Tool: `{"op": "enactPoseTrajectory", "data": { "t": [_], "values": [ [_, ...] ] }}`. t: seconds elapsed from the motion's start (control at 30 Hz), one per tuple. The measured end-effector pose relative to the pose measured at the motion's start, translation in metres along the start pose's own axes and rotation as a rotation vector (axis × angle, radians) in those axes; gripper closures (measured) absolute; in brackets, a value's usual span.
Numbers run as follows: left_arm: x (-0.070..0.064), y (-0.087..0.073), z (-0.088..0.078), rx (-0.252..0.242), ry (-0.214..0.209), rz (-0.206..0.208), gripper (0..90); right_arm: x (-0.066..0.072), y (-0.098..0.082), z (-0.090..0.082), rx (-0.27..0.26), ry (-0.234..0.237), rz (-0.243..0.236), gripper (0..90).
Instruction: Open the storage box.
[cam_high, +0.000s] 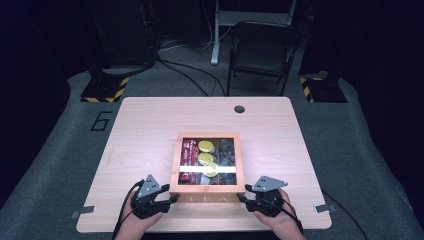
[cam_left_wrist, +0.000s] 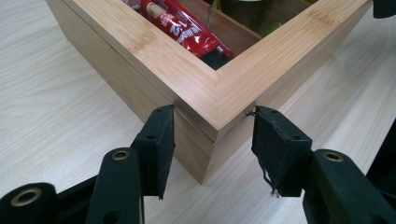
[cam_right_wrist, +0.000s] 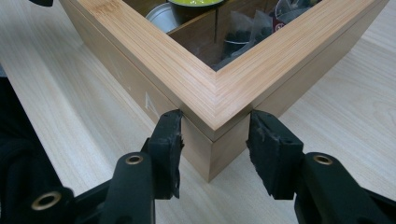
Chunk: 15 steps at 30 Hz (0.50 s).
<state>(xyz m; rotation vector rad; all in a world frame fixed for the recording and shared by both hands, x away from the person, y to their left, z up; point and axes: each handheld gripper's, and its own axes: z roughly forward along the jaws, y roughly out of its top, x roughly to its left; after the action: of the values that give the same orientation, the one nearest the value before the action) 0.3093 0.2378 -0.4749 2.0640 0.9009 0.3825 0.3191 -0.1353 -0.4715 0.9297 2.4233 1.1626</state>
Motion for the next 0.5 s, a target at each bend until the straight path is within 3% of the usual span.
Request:
{"op": "enactPoseTrajectory", "data": {
  "t": [0.2,0.4,0.5],
  "values": [
    [-0.0010,0.0001,0.0003,-0.013,-0.003,-0.023,49.0,0.0007,0.0004,-0.0002,-0.001,-0.004,0.007,54.9],
    [-0.0021,0.0018,-0.0011,-0.021,0.013,0.001,51.1,-0.0006,0.0022,-0.0016,-0.019,0.003,0.001,56.3],
    [-0.0012,0.0030,-0.0019,-0.028,0.008,-0.007,52.0,-0.0005,0.0031,-0.0030,-0.025,0.006,0.012,56.2]
  ]
}}
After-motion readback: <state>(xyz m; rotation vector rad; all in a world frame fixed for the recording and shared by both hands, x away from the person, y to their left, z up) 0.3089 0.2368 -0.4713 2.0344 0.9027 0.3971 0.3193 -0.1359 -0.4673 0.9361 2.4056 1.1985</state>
